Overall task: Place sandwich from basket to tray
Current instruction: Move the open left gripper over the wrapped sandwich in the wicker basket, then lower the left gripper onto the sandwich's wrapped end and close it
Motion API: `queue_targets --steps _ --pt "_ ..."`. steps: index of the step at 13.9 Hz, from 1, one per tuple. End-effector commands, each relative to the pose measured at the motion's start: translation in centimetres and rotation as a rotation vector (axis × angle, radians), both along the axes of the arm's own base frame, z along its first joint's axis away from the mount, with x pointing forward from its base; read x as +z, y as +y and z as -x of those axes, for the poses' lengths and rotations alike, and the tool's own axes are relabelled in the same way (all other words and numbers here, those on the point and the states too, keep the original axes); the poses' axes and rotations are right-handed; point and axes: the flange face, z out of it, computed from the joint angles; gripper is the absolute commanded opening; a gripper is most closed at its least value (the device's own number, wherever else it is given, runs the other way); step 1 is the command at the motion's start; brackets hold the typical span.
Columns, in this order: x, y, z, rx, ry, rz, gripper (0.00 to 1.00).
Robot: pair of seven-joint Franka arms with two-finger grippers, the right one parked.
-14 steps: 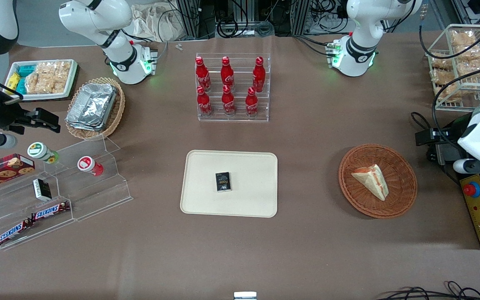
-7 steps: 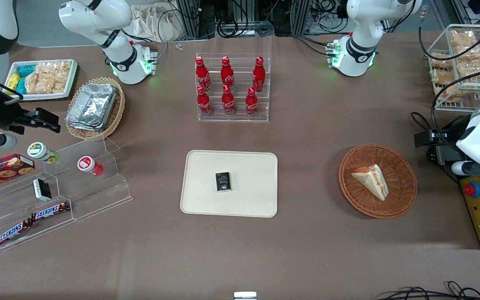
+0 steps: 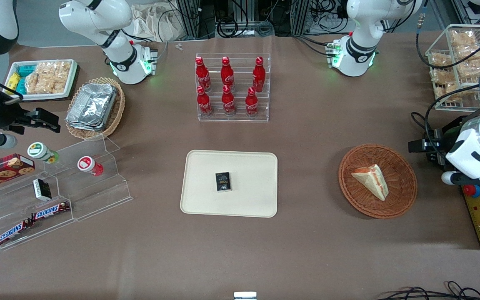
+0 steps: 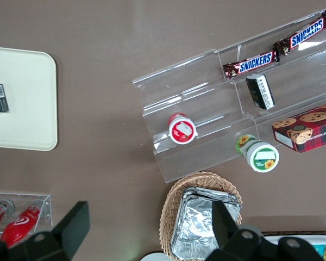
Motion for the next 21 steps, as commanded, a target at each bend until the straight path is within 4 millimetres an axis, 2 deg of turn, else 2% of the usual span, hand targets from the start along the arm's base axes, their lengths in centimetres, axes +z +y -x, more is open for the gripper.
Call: queue_targets --steps 1,3,6,9,15,18,21 --pt "-0.1 0.0 -0.5 -0.006 -0.047 -0.011 1.00" --pt "-0.6 -0.3 -0.5 -0.012 -0.038 -0.007 1.00" --pt "-3.0 -0.6 0.0 -0.016 -0.033 -0.010 1.00" --pt "-5.9 -0.8 0.4 0.056 -0.031 -0.019 0.99" --pt "-12.8 -1.3 1.9 0.278 -0.062 -0.039 0.99" --pt "-16.5 -2.2 2.2 0.410 -0.091 -0.046 0.99" --pt "-19.7 -2.0 2.5 0.504 -0.114 -0.044 0.99"
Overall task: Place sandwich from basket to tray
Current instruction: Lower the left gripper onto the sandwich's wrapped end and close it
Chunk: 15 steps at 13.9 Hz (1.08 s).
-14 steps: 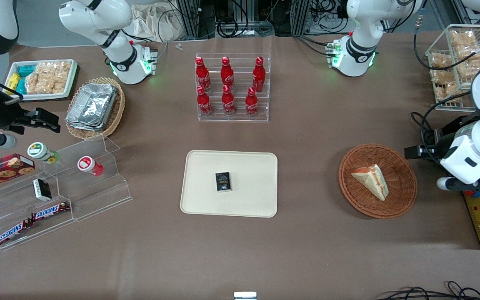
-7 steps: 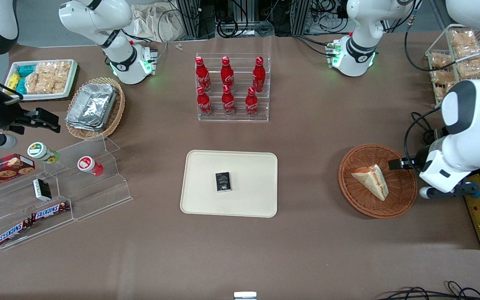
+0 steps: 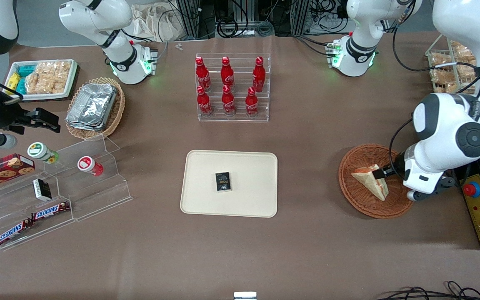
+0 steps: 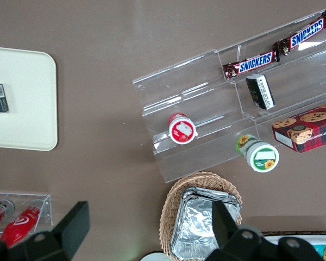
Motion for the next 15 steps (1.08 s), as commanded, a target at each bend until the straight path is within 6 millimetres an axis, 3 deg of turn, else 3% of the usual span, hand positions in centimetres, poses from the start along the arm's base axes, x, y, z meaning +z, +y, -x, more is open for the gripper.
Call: queue_targets --steps 1,4,12,15 --pt "-2.9 0.0 0.9 0.079 -0.023 0.000 0.99" --pt "-5.5 0.6 0.9 0.160 -0.057 0.005 0.99" --pt "-8.9 1.2 2.6 0.186 -0.035 0.004 0.92" --pt "-9.2 1.2 2.8 0.186 -0.029 0.003 0.84"
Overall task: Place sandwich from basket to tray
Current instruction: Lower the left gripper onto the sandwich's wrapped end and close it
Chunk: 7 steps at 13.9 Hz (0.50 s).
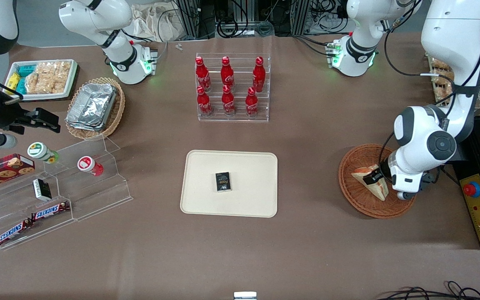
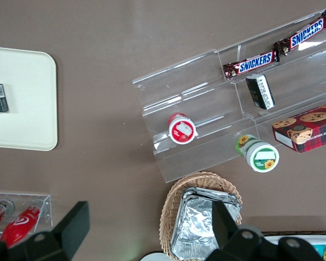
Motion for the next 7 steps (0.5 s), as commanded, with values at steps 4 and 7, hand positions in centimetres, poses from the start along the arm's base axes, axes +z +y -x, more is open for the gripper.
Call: queue_targets --steps 4,7 --pt "2.1 0.0 -0.6 0.073 -0.034 -0.001 0.53" --pt "3.9 0.1 -1.0 0.074 -0.014 -0.004 0.17"
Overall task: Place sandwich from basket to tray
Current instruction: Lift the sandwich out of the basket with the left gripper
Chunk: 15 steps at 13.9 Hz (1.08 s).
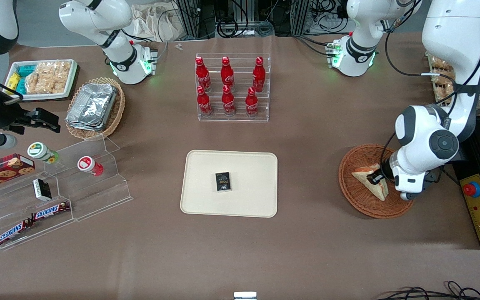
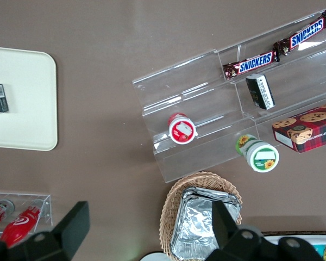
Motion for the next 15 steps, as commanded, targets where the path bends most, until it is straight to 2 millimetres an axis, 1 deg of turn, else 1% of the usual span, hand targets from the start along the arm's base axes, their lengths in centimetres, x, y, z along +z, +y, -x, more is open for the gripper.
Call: queue_targets --steps 1,2,3,5,7,8,10,11,13,14,15 --pt "2.8 0.1 -0.3 0.016 0.021 -0.003 0.06" --pt "3.7 -0.1 -0.4 0.010 0.036 -0.005 0.00" --pt "4.6 -0.1 -0.6 0.006 0.056 -0.007 0.00" --pt "7.6 -0.6 -1.5 -0.012 0.073 -0.009 0.00" --pt "10.9 -1.7 -2.6 -0.077 0.072 -0.004 0.00" --pt "12.7 -3.2 -2.8 -0.135 0.082 0.004 0.00" --pt "15.9 -4.6 -3.2 -0.219 0.082 0.022 0.00" --pt "17.7 -5.8 -3.4 -0.248 0.072 0.043 0.00" --pt "19.9 -7.7 -3.2 -0.285 0.067 0.062 0.00" --pt "20.6 -9.0 -3.0 -0.310 0.066 0.068 0.00" --pt "20.8 -10.6 -2.7 -0.356 0.065 0.074 0.00"
